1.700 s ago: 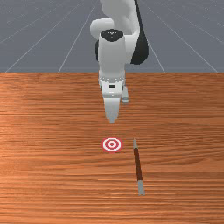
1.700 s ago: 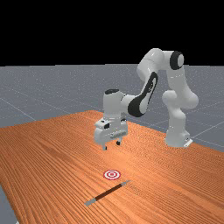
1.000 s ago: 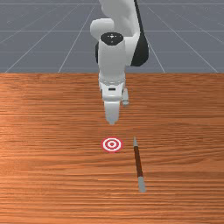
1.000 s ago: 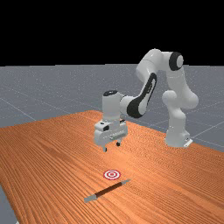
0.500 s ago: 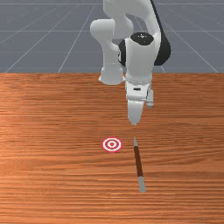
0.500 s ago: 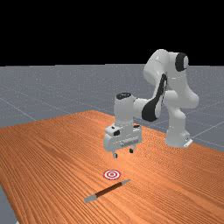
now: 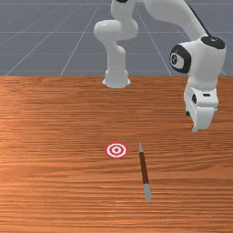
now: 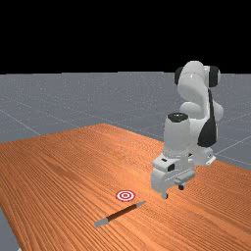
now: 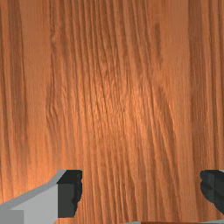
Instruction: Pick up the pen and put it to the marker
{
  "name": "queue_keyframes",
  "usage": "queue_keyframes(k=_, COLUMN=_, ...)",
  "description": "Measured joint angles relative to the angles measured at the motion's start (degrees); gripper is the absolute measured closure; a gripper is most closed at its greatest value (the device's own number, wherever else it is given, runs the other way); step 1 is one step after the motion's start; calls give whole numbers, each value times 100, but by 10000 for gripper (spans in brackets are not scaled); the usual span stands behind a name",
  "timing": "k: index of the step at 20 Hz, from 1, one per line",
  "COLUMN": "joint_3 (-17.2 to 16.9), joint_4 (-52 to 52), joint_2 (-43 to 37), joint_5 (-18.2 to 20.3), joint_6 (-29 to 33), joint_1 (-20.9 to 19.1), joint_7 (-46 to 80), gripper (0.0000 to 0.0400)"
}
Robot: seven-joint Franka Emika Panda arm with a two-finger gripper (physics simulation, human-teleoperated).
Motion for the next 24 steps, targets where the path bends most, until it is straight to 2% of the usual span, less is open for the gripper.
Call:
queue_keyframes(k=2, joint_3=-47, joint_4=-14, joint_2=57, joint_5=33, joint_6=60, joint_1=43, joint_7=251, gripper=0)
queue_keyframes(k=4, joint_3=-43, joint_4=284, joint_2=218, joint_5=125, joint_6=-264, joint_1=34, joint_7=344, gripper=0)
queue_keyframes(k=9, joint_3=-60, joint_4=154, joint_2=209, joint_5=52, joint_6=0, joint_1=37, joint_7=285, gripper=0)
queue_keyframes(k=10, joint_3=-59, joint_4=153, joint_2=217, joint_5=50, joint_6=8, joint_1=36, joint_7=278, gripper=157)
queue_keyframes(k=11, joint_3=-64, joint_4=152, joint_2=224, joint_5=54, joint_6=15, joint_1=40, joint_7=305, gripper=252)
queue_keyframes(k=12, joint_3=-69, joint_4=150, joint_2=227, joint_5=59, joint_6=18, joint_1=44, joint_7=333, gripper=310)
queue_keyframes(k=13, joint_3=-70, joint_4=148, joint_2=227, joint_5=60, joint_6=18, joint_1=44, joint_7=334, gripper=346)
queue_keyframes(k=15, joint_3=-62, joint_4=204, joint_2=254, joint_5=82, joint_6=-56, joint_1=40, joint_7=341, gripper=380)
queue_keyframes(k=18, joint_3=-107, joint_4=313, joint_2=320, joint_5=91, joint_6=-57, joint_1=89, joint_7=551, gripper=395)
queue_keyframes(k=19, joint_3=-36, joint_4=847, joint_2=597, joint_5=127, joint_6=-505, joint_1=45, joint_7=312, gripper=397)
queue_keyframes(k=20, joint_3=-45, joint_4=1058, joint_2=735, joint_5=35, joint_6=-402, joint_1=37, joint_7=129, gripper=398)
queue_keyframes(k=21, joint_3=-27, joint_4=1768, joint_2=1127, joint_5=1, joint_6=-716, joint_1=3, joint_7=-119, gripper=399)
queue_keyframes(k=22, joint_3=-12, joint_4=3025, joint_2=1810, joint_5=-39, joint_6=-1277, joint_1=-15, joint_7=-469, gripper=399)
queue_keyframes(k=23, joint_3=-106, joint_4=3019, joint_2=1834, joint_5=51, joint_6=-1257, joint_1=-5, joint_7=71, gripper=400)
queue_keyframes(k=24, joint_3=-111, joint_4=3016, joint_2=1840, joint_5=51, joint_6=-1257, joint_1=-14, joint_7=71, gripper=400)
